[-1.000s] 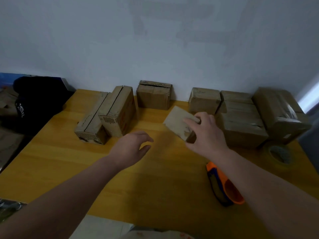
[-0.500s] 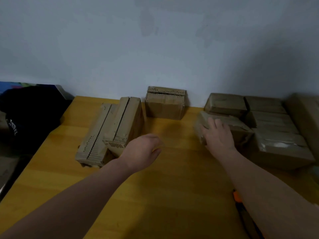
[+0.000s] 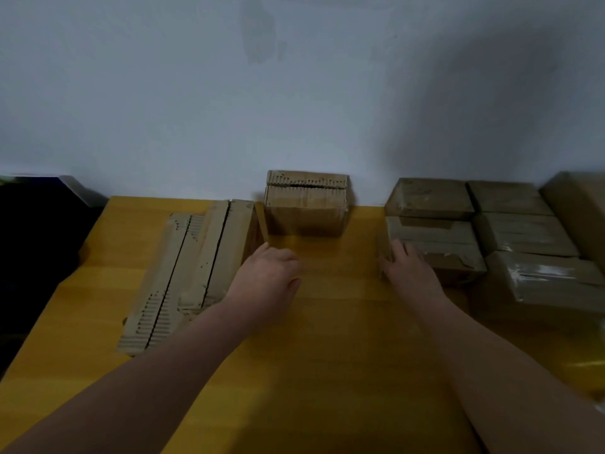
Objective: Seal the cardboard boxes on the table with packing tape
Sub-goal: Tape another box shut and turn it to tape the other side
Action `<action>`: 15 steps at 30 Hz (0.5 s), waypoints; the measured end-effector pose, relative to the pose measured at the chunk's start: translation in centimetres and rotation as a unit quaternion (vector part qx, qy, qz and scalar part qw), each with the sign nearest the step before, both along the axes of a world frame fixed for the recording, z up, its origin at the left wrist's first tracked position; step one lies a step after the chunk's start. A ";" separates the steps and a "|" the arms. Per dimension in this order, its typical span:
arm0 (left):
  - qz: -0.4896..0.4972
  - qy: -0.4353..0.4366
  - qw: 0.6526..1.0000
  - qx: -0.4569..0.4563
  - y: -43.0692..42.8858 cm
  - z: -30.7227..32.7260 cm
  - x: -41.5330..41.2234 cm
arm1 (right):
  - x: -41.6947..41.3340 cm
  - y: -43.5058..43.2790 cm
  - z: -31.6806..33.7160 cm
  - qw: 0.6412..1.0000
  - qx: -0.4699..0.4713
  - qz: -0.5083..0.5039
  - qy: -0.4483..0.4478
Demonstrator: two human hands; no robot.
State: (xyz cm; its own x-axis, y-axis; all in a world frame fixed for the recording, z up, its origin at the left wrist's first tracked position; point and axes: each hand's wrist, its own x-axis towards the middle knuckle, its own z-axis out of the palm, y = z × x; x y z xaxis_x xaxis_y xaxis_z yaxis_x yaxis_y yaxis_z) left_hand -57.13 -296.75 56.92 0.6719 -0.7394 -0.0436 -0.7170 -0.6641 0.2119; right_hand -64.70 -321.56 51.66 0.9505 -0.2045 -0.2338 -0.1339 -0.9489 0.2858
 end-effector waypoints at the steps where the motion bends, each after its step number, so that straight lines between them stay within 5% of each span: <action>1: 0.004 -0.004 1.000 0.006 -0.1 0.1 0.4 | 0.2 0.1 0.0 1.000 0.005 -0.004 0.000; 15: 0.146 -0.067 0.984 0.075 1.5 -0.1 4.7 | 9.4 4.2 3.0 0.978 0.178 -0.011 -0.108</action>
